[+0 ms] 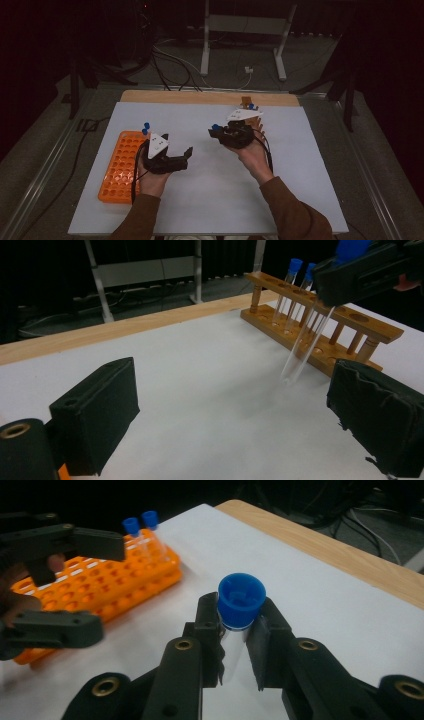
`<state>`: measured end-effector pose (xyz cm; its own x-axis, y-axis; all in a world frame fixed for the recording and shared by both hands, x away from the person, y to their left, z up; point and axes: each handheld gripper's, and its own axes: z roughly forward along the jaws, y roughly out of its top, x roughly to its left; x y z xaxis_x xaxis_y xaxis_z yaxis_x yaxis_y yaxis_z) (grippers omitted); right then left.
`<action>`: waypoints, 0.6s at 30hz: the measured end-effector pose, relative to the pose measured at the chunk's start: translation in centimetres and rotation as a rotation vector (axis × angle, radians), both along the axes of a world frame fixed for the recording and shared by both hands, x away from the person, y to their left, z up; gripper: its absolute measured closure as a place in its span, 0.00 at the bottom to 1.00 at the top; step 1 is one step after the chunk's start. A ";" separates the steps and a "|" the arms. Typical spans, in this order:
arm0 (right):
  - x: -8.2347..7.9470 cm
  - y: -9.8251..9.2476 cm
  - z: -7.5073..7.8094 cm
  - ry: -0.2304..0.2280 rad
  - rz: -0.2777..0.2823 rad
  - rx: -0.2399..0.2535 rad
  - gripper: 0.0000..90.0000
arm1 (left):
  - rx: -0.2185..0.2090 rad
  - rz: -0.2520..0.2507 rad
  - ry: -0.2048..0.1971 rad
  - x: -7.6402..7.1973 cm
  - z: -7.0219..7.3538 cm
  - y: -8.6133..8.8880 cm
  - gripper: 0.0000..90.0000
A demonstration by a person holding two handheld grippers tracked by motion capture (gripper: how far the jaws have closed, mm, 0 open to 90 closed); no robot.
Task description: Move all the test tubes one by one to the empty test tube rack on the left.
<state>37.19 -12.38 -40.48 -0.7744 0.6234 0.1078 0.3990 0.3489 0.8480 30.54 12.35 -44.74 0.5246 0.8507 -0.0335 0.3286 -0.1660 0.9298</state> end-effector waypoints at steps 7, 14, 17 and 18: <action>-0.6 2.4 -0.1 0.004 0.046 -0.002 0.85 | 0.026 -0.024 0.001 -0.1 -0.1 -0.7 0.16; -1.2 4.3 -0.2 0.006 0.085 -0.008 0.85 | 0.052 -0.023 0.003 -0.3 -0.2 -1.4 0.27; -1.4 4.8 -0.3 0.007 0.097 -0.007 0.85 | 0.066 -0.029 -0.006 -0.4 -0.3 -1.6 0.42; -1.5 4.9 -0.3 0.011 0.098 -0.004 0.85 | 0.067 -0.038 -0.009 -0.4 -0.3 -1.6 0.48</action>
<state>35.73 -7.49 -40.79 -0.8306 0.5450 0.1142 0.3719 0.3904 0.8422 30.12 10.75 -45.02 0.5570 0.8301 0.0277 0.3123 -0.2402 0.9191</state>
